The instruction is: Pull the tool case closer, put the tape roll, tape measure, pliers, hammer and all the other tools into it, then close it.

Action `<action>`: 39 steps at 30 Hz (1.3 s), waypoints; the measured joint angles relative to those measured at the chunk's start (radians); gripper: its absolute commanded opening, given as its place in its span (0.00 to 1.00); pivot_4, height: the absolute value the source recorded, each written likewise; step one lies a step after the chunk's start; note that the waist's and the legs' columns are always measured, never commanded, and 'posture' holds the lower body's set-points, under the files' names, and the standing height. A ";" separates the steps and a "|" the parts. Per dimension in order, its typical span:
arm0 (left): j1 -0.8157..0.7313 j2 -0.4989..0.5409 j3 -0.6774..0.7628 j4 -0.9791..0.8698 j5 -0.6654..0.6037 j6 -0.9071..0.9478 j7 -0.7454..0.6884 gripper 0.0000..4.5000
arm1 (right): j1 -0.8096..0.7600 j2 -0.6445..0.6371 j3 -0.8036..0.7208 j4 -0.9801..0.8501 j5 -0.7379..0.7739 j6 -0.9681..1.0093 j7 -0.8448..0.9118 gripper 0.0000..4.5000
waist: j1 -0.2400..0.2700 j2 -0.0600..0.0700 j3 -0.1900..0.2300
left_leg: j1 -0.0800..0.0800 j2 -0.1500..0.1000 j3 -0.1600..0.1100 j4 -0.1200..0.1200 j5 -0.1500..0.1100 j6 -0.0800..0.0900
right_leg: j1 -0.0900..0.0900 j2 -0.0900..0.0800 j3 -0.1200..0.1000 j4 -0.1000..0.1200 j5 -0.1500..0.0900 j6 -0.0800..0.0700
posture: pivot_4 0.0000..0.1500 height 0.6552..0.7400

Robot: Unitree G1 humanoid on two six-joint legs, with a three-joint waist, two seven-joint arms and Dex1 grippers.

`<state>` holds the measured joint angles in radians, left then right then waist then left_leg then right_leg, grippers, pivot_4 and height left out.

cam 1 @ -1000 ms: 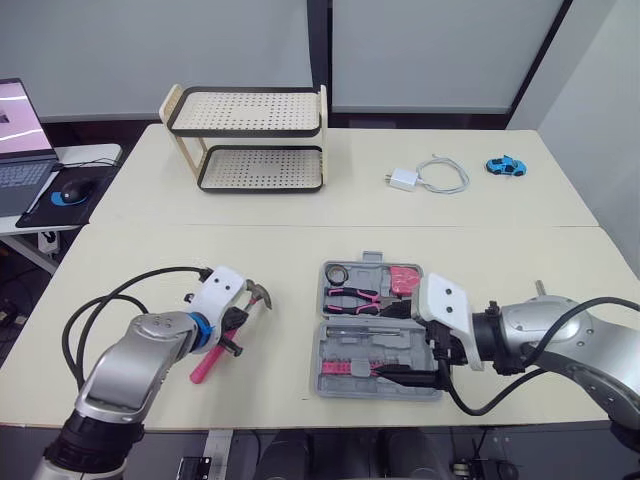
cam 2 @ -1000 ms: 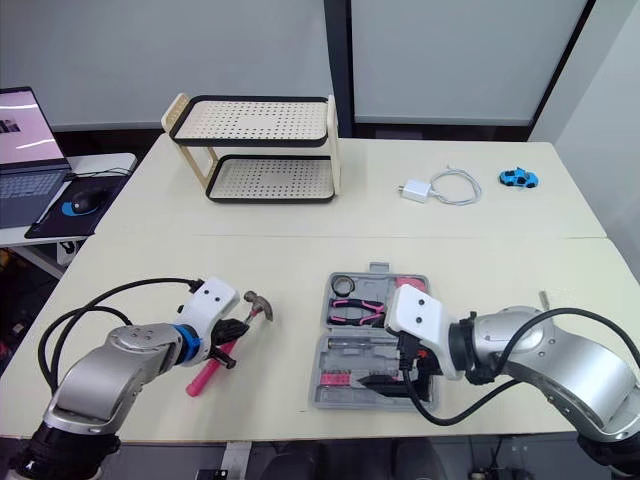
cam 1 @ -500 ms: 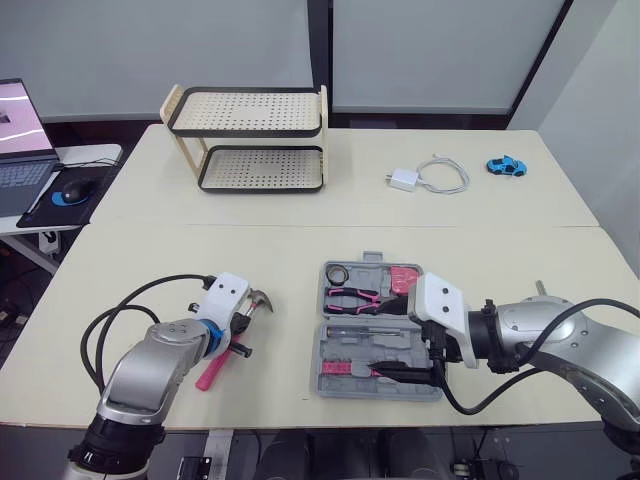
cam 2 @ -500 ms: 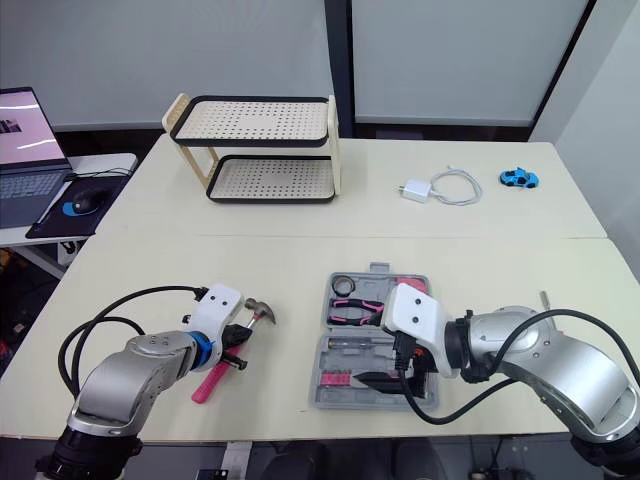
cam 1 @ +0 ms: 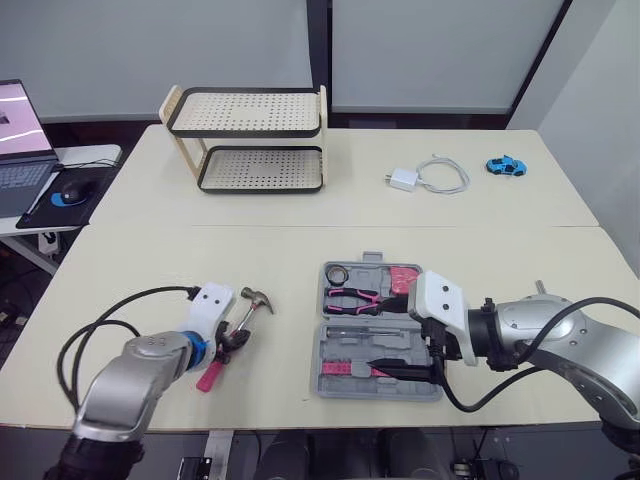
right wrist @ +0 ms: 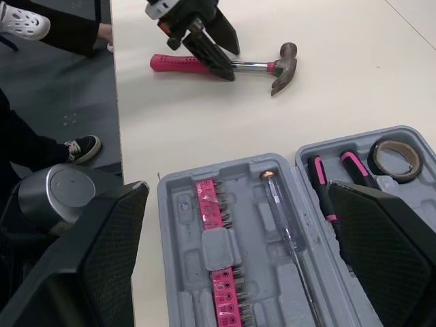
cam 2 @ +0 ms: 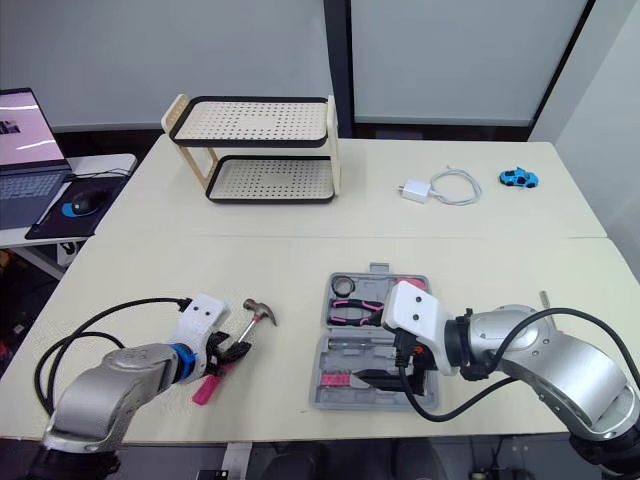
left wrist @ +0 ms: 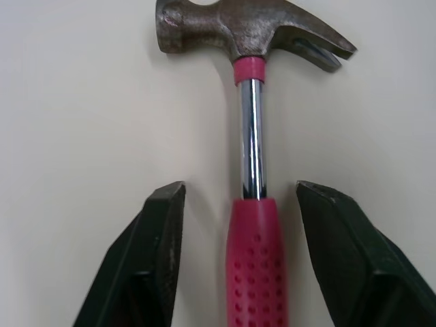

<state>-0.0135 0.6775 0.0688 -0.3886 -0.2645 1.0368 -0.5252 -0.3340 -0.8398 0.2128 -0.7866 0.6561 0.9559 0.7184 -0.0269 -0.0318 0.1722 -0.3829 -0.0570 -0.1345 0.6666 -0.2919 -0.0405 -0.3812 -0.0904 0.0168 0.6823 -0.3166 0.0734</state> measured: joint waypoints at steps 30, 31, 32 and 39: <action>0.006 -0.163 -0.002 0.307 0.068 -0.527 -0.009 0.20 | 0.001 0.017 0.003 -0.004 -0.018 -0.008 -0.021 1.00 | 0.002 0.002 -0.002 | 0.001 -0.001 0.000 -0.001 0.000 0.000 | 0.002 -0.001 -0.001 -0.001 0.000 0.000 | 1.00 1.00; 0.007 -0.163 -0.003 0.307 0.069 -0.529 -0.010 0.12 | 0.002 0.017 0.003 -0.004 -0.018 -0.008 -0.021 1.00 | 0.002 0.002 -0.002 | 0.001 -0.001 0.000 -0.001 0.000 0.000 | 0.002 -0.001 -0.001 -0.001 0.000 0.000 | 1.00 1.00; 0.008 -0.163 -0.005 0.308 0.069 -0.532 -0.010 0.05 | 0.002 0.016 0.003 -0.004 -0.018 -0.008 -0.021 1.00 | 0.002 0.002 -0.002 | 0.001 -0.001 0.000 -0.001 0.000 0.000 | 0.002 -0.001 -0.001 -0.001 0.000 0.000 | 1.00 1.00; 0.019 -0.152 -0.002 0.311 0.065 -0.559 -0.033 0.01 | 0.041 -0.012 -0.034 -0.004 -0.024 -0.035 -0.012 1.00 | 0.002 0.002 -0.002 | 0.001 -0.001 0.000 -0.001 0.000 0.000 | 0.001 -0.001 -0.001 -0.001 0.000 0.000 | 1.00 1.00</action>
<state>0.0057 0.5251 0.0671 -0.0780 -0.1998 0.4779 -0.5579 -0.2932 -0.8523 0.1790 -0.7909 0.6321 0.9204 0.7063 -0.0246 -0.0296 0.1704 -0.3821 -0.0578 -0.1343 0.6658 -0.2921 -0.0401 -0.3797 -0.0915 0.0162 0.6809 -0.3164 0.0732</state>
